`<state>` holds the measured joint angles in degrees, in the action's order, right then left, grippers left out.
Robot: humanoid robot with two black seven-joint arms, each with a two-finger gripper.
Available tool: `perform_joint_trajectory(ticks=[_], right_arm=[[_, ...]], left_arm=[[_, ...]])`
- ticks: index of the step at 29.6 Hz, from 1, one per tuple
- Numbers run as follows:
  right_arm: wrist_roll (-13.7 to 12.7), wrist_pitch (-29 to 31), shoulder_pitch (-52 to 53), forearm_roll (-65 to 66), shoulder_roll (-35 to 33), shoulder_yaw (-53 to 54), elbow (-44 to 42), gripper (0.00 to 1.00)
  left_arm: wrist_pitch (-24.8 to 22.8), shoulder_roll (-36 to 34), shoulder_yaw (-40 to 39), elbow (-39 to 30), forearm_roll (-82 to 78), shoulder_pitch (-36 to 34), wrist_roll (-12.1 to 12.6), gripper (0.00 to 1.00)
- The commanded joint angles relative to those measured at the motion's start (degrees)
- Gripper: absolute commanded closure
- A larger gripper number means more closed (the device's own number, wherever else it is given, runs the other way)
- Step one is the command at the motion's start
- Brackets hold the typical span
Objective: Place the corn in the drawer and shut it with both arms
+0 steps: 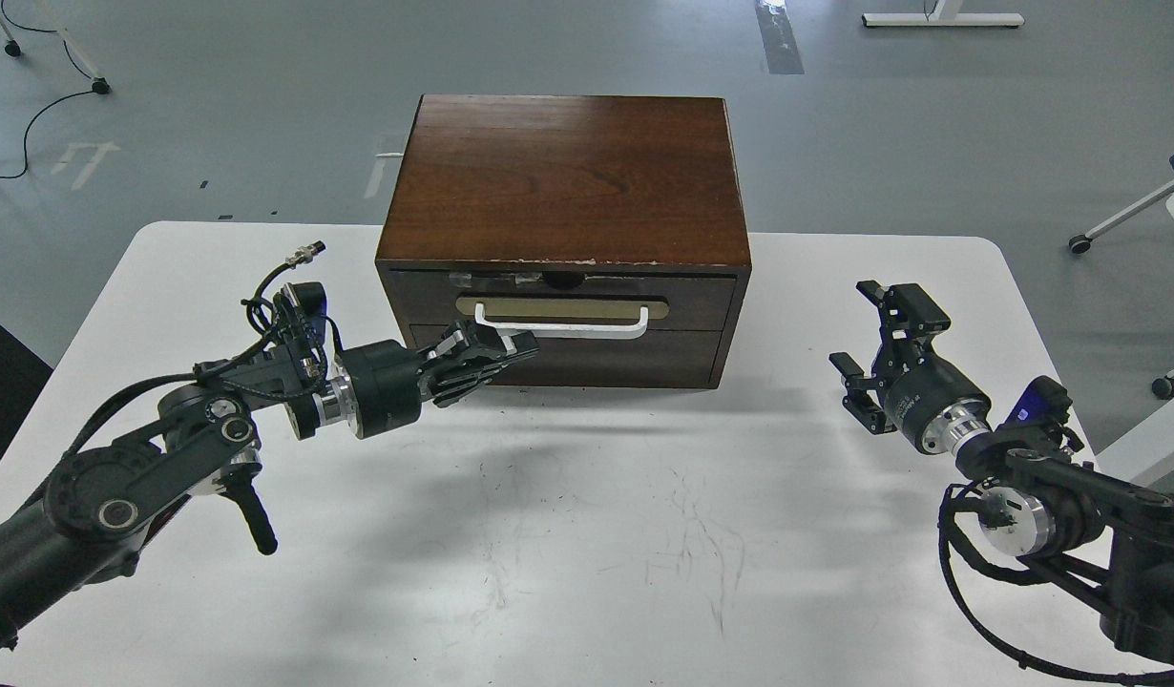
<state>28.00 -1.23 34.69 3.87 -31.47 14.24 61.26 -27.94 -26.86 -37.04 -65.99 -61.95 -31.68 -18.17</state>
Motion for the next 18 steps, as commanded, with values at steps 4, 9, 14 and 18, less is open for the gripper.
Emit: perform_joint_trajectory(ticks=[4,9,14,18], right_arm=[[0.0,0.0,0.0,0.0,0.0,0.0,0.0,0.00],[0.0,0.0,-0.1,0.0,0.0,0.1,0.0,0.00],[0.0,0.0,0.0,0.0,0.0,0.1,0.0,0.00],[0.0,0.0,0.0,0.0,-0.2,0.3,0.0,0.00]], left_arm=[[0.1,0.1,-0.1,0.2,0.5,-0.1,0.0,1.00],[-0.1,-1.1,0.9,-0.9,0.6,0.3,-0.4,1.00],[-0.1,-3.3,0.9,-3.6,0.6,1.1,-0.8,1.00],[-0.1,-6.2,0.7,-8.5,1.2,2.1,-3.0,1.00]])
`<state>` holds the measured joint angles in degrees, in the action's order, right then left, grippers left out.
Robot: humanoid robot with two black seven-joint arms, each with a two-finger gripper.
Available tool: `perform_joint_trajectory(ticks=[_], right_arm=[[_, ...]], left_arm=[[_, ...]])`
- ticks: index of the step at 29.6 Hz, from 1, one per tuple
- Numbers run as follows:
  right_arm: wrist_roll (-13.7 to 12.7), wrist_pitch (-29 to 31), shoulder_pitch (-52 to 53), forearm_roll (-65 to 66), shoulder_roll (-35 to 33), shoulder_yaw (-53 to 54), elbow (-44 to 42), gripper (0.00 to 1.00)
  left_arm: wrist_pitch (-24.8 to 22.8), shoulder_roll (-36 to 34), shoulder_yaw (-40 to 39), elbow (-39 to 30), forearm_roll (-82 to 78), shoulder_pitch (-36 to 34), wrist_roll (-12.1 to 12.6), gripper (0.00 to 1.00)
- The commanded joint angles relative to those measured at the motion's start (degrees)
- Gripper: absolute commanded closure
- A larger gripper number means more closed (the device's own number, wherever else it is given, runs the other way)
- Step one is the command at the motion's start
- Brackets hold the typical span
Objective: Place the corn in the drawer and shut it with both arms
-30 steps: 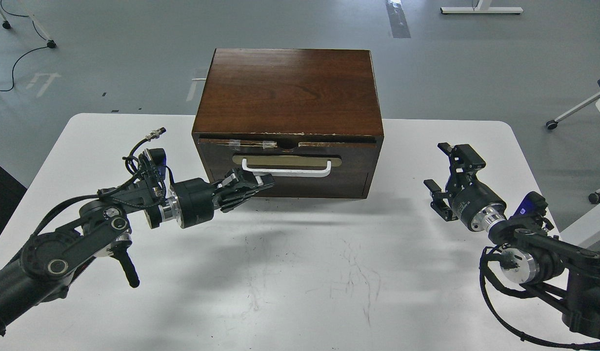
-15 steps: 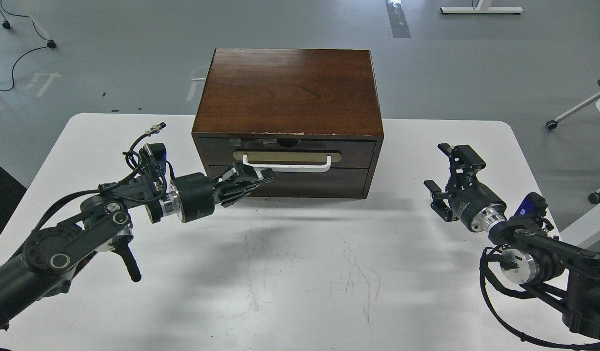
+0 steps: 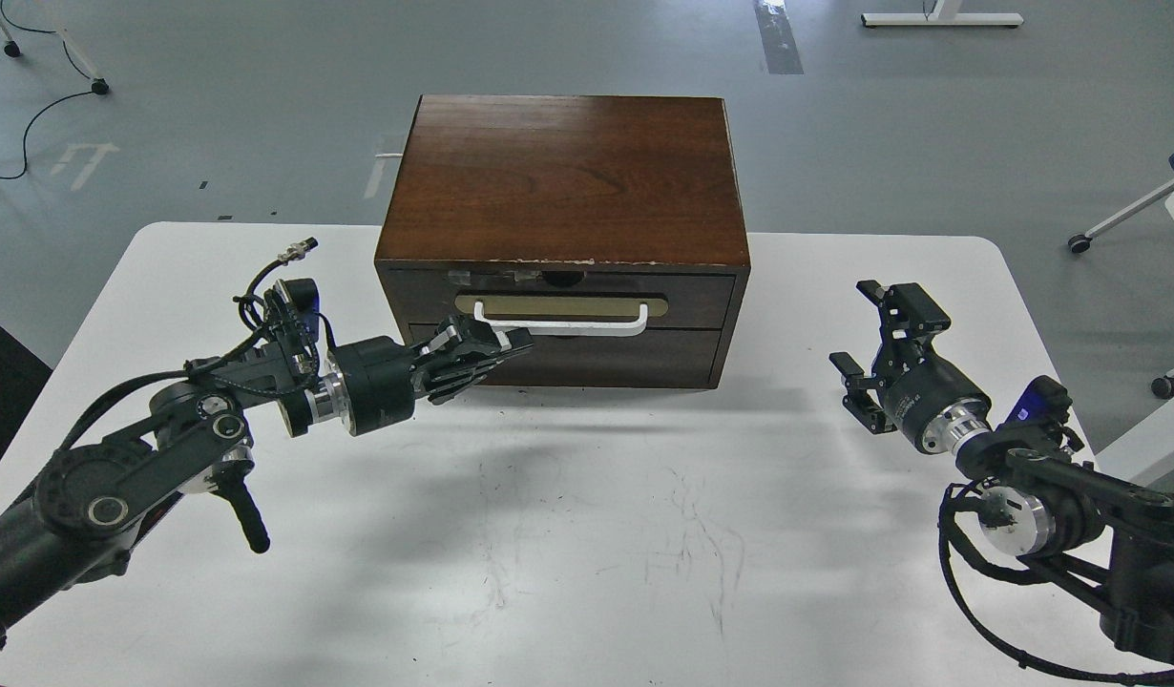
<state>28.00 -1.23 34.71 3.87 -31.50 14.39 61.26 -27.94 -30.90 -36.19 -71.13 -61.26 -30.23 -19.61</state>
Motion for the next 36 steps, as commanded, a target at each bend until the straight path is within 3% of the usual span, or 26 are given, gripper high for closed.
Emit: perform_joint_trajectory(ticks=[1,4,6,7,9,15,24,28,36], right_arm=[[0.0,0.0,0.0,0.0,-0.2,0.3,0.0,0.00],[0.0,0.0,0.0,0.0,-0.2,0.4,0.0,0.00],[0.0,0.0,0.1,0.0,-0.3,0.5,0.0,0.00],[0.0,0.0,0.1,0.0,-0.3,0.6,0.0,0.00],[0.0,0.0,0.1,0.0,-0.5,0.7,0.0,0.00],[0.0,0.0,0.4,0.0,-0.8,0.9,0.0,0.00],[0.0,-0.2,0.8,0.0,-0.5,1.0,0.0,0.00],[0.0,-0.3,0.8,0.0,-0.2,1.1,0.0,0.00],[0.0,-0.3,0.7,0.0,-0.5,2.3,0.0,0.00]], left_arm=[[-0.1,-3.7,-0.1,-5.2,1.0,1.0,-2.5,1.00],[-0.1,-5.8,-0.7,-7.7,2.7,1.8,-3.9,1.00],[-0.1,-7.7,-1.1,-9.8,6.2,2.3,-5.3,0.79],[-0.1,-9.3,-1.4,-11.0,10.1,2.3,-6.1,0.48],[-0.1,-10.7,-2.0,-11.6,14.4,2.3,-6.3,0.00],[-0.1,-12.7,-7.8,-10.7,26.3,2.4,-6.2,0.00],[0.2,-12.5,-8.7,-4.2,33.7,6.3,-6.0,0.00],[1.3,-10.0,-9.3,-2.3,34.4,11.9,-6.1,0.00],[0.3,-6.2,-12.8,6.0,35.0,13.7,-6.2,0.00]])
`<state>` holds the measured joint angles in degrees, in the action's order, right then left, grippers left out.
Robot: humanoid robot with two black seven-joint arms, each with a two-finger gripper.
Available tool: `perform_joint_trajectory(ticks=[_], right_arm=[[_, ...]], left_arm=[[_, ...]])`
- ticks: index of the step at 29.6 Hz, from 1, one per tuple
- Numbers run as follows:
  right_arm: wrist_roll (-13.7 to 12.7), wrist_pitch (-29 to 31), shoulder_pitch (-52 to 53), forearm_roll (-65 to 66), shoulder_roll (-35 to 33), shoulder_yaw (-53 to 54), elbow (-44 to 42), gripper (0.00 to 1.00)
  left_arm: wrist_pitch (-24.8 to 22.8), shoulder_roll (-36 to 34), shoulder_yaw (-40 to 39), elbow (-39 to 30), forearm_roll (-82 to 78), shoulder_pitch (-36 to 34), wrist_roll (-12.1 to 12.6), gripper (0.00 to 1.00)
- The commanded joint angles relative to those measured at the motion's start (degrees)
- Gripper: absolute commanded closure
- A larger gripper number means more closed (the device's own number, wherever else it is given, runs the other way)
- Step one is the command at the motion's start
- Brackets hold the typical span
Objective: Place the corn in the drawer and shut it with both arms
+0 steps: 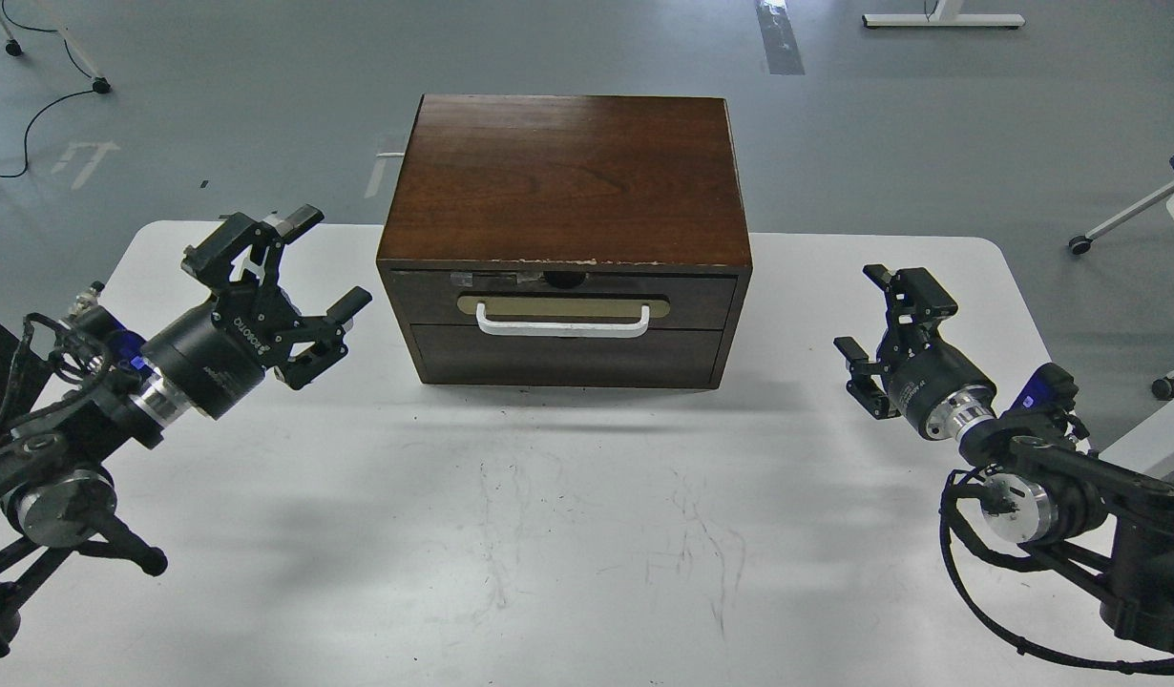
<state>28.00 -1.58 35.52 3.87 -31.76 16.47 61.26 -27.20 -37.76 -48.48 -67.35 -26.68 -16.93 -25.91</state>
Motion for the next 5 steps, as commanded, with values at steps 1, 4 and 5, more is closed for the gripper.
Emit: perform_joint_trajectory(ticks=[1,4,5], right_arm=[[0.0,0.1,-0.1,0.0,-0.2,0.2,0.1,0.00],[0.0,0.1,-0.2,0.0,-0.1,0.2,0.2,0.00],[0.0,0.1,-0.2,0.0,-0.1,0.2,0.2,0.00]], left_arm=[[-0.7,0.7,-0.5,2.4,0.9,0.9,0.2,0.00],[-0.8,0.8,-0.5,2.4,1.2,1.9,0.3,0.00],[-0.8,0.8,-0.6,2.3,1.2,2.1,0.4,0.00]])
